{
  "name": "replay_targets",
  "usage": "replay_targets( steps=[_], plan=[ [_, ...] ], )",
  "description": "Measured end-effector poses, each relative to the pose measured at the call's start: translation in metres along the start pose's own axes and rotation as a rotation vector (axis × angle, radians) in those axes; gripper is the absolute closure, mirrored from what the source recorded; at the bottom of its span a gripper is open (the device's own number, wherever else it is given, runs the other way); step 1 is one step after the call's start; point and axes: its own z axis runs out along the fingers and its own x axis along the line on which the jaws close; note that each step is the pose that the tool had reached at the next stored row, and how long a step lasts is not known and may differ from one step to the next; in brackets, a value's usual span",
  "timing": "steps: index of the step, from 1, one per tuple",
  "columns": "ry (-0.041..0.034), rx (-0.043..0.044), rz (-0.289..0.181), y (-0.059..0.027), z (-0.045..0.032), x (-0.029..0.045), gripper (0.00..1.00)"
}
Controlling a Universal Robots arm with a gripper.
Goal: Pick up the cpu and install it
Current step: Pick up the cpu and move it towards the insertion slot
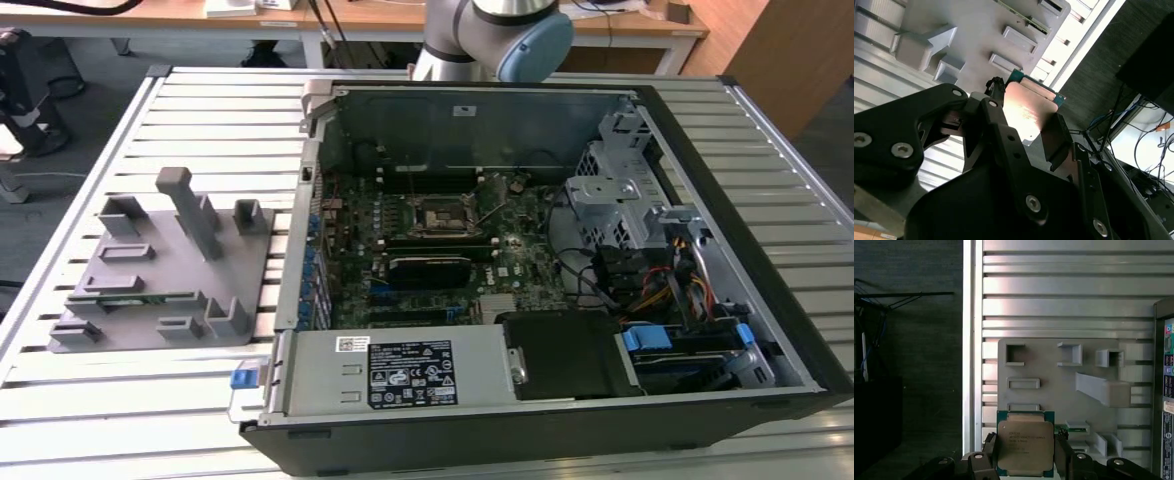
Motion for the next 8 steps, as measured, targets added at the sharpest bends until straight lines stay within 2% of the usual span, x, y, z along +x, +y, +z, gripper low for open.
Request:
replay_targets(
  steps=[4,8],
  plan=[
    [-0.0003,-0.0006,0.0,0.0,-0.0014,-0.0015,0.46],
    [0.0,-0.0006,0.0,0.0,-0.0018,-0.0126,0.46]
  ],
)
